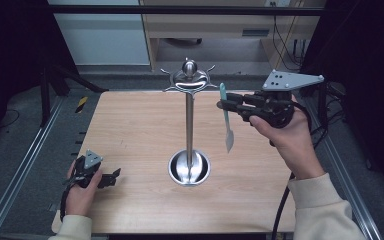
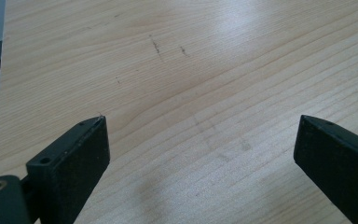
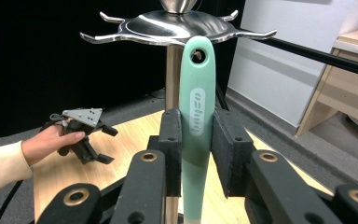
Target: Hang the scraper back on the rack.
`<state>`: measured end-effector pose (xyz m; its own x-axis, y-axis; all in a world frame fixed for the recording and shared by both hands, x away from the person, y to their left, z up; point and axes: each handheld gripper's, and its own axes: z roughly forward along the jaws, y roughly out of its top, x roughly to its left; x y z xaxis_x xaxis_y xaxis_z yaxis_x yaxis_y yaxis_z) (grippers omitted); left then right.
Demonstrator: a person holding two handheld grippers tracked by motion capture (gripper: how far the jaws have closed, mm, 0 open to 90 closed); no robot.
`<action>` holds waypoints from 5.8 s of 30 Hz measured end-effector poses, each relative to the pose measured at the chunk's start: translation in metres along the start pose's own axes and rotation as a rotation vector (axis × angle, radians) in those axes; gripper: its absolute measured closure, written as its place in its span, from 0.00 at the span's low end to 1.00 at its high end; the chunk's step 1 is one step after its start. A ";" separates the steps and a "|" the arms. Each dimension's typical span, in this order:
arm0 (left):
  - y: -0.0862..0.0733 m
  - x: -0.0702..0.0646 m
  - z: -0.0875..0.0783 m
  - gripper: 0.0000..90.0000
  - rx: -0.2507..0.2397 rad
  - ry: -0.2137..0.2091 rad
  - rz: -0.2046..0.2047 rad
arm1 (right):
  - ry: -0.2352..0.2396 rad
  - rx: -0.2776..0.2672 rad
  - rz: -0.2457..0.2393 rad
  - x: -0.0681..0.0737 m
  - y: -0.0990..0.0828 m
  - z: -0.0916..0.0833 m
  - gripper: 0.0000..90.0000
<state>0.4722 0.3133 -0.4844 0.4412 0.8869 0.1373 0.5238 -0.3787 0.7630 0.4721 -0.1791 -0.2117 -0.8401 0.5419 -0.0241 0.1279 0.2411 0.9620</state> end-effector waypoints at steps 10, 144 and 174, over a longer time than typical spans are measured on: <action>0.000 0.000 0.000 0.04 0.001 0.000 0.000 | 0.007 0.009 0.002 -0.001 0.001 0.004 0.83; -0.003 -0.003 0.004 0.04 0.020 -0.009 0.002 | -0.477 0.273 0.176 -0.005 -0.185 0.002 0.10; 0.000 -0.004 0.006 0.04 0.014 -0.024 0.009 | -0.498 0.310 0.293 -0.040 -0.279 0.003 0.12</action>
<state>0.4746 0.3084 -0.4884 0.4627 0.8771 0.1287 0.5298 -0.3900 0.7531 0.4720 -0.2657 -0.4795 -0.4124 0.9104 0.0325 0.5230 0.2073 0.8267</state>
